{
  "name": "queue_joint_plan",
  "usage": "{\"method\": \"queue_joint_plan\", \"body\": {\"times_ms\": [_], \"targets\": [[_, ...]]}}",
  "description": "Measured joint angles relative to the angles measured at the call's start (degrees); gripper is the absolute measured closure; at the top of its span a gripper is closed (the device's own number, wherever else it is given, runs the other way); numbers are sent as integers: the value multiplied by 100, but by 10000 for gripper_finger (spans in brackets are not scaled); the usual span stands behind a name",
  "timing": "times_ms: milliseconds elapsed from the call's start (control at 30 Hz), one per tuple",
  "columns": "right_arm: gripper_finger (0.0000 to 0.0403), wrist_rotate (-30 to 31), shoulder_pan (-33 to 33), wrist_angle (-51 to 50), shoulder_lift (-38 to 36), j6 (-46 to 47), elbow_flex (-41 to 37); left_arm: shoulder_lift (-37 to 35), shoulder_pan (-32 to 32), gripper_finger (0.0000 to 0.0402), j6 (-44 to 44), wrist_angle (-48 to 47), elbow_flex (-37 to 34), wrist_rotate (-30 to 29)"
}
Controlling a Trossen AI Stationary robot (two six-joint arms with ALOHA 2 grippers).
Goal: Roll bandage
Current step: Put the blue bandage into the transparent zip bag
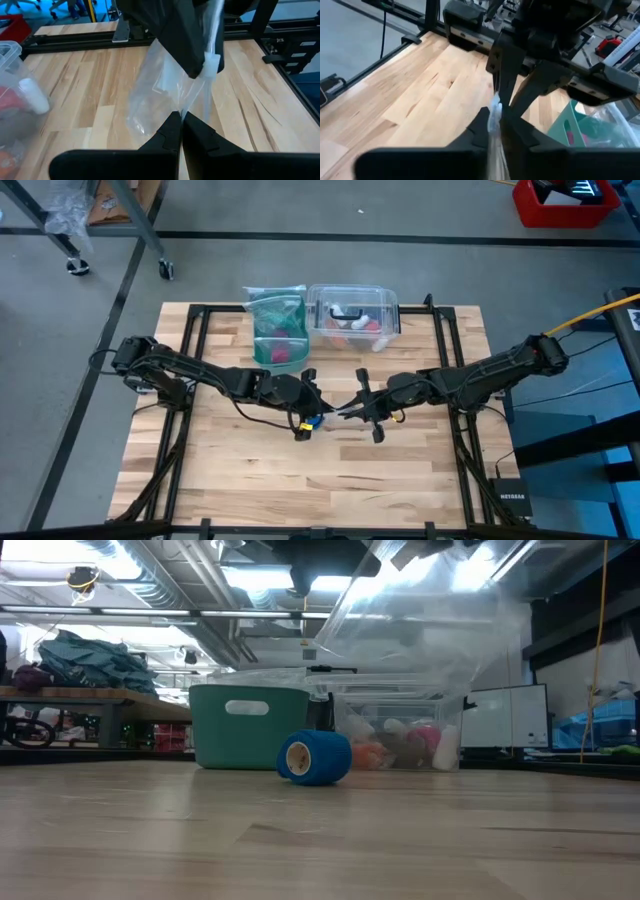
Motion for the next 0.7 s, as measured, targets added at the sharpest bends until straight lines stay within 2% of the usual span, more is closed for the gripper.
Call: {"method": "queue_joint_plan", "body": {"times_ms": [100,433,567,700], "targets": [[396,0,0,-82,0,-1,0,0,0,401,0,-6,0,7],[398,56,0,49,0,-16,0,0,0,390,262,31,0,2],[400,136,0,88,0,-20,0,0,2,373,300,65,0,-4],[400,146,0,108,0,-20,0,-2,2,337,433,67,0,-91]]}}
